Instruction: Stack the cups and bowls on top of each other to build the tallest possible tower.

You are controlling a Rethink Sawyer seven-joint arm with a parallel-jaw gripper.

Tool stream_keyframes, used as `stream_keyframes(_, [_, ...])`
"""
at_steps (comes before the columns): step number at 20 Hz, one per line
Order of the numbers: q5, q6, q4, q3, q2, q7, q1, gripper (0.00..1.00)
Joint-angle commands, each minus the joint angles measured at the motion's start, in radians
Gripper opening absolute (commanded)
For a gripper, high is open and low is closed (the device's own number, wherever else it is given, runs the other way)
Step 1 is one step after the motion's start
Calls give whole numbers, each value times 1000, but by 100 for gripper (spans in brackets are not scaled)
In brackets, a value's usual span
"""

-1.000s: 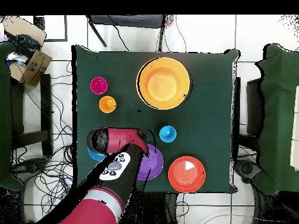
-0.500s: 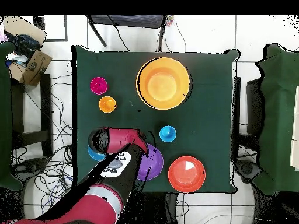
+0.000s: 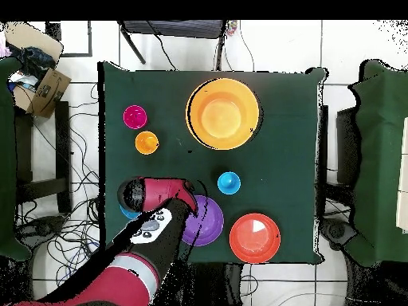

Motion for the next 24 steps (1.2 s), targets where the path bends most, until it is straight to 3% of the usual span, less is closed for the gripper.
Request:
stream_keyframes(1, [36,-54,22,52,21,201,16,0])
stream_keyframes(24, [71,83,5,-11,-9,208,42,0])
